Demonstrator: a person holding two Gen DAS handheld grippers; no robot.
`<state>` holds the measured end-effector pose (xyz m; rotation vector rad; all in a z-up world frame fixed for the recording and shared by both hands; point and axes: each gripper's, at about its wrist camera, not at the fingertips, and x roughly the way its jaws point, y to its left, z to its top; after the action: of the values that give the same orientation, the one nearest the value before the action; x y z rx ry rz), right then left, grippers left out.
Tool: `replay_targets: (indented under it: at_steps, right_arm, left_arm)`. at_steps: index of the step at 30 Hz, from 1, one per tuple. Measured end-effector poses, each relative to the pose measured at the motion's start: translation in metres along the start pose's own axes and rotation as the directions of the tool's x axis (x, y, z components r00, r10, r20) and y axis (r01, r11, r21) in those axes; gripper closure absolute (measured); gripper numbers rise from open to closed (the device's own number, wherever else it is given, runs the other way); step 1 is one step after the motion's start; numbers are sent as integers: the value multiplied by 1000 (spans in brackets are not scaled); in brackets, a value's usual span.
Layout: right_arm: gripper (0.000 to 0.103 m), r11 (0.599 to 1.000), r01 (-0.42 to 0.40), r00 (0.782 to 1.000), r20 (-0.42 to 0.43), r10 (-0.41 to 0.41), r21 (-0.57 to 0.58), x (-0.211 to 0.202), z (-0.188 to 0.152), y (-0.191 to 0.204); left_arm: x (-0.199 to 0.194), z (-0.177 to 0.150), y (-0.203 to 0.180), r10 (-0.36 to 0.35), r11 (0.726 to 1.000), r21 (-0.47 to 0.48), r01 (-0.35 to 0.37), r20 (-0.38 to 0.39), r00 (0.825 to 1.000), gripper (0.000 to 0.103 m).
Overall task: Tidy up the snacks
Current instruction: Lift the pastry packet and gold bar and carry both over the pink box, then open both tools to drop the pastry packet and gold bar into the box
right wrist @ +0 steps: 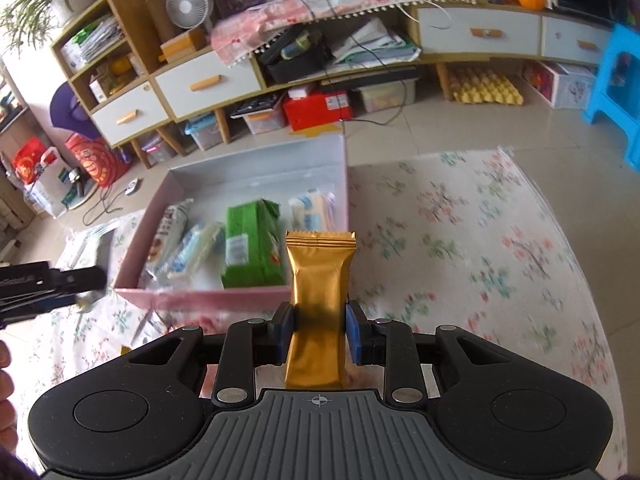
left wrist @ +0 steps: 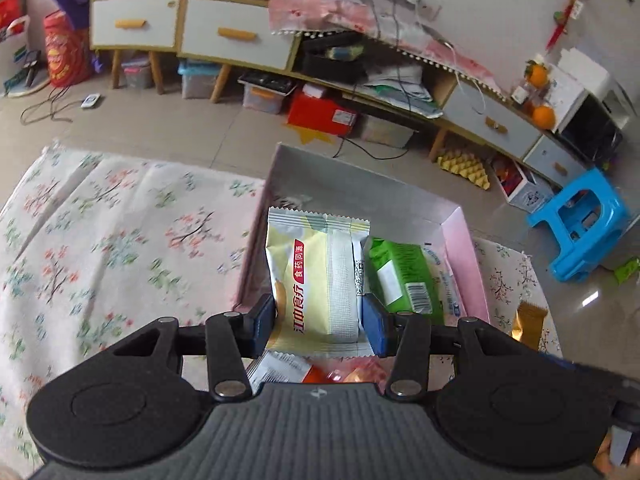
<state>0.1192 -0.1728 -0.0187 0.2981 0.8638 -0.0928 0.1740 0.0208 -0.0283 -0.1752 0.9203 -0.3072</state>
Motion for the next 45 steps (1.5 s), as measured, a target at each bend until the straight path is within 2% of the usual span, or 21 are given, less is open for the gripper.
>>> replay_targets:
  at_steps: [5,11,14,22,25,27,31,35,38,40,42,45]
  right_arm:
    - [77,1000,-8,1000,11,8,-2,18,30,5]
    - [77,999,-8,1000,4,8,-33,43,52,18]
    - [77,999,10,1000,-10,-11,-49,57,54,21]
    - [76,997,61,998,-26,-62,-44,80,48,13]
    - [72,998,60,998,-31,-61,-32,81,43,11]
    - [72,998,54,998,-28,-54,-16,78,41,10]
    - [64,999,34,999,-21,-34,25,62,38,4]
    - [64,997,22,999,-29,-19,78,38,38,-4]
    - [63,991,-23,999,-35,28,130,12,37,-9]
    - [55,989,-34,998,-44,41,147,-6,34,-8]
    - [54,986,-61,997,-28,66,153,-27,30,-5]
    - [47,982,-78,996,-29,84,171,-55,18,2]
  left_arm:
    - [26,2,-13,0,999,47,3,-54,999,60]
    - [45,4,-14,27,997,74,-22,-69,997,60]
    - [53,3,-15,59,994,97,-52,-66,996,60]
    - [64,6,-14,76,991,110,-71,-46,996,60]
    - [63,6,-14,71,990,122,-66,-36,997,59]
    - [61,5,-13,63,991,123,-58,-38,997,58]
    - [46,7,-7,38,995,88,-35,-30,999,54]
    - [21,10,-2,31,998,54,-30,-8,999,48]
    - [-1,9,2,47,998,37,-46,-7,999,47]
    - [-17,7,5,65,998,21,-65,-5,998,44]
    - [-33,5,8,70,998,-2,-70,-12,997,41]
    - [-52,-4,11,88,995,-38,-89,-42,995,36]
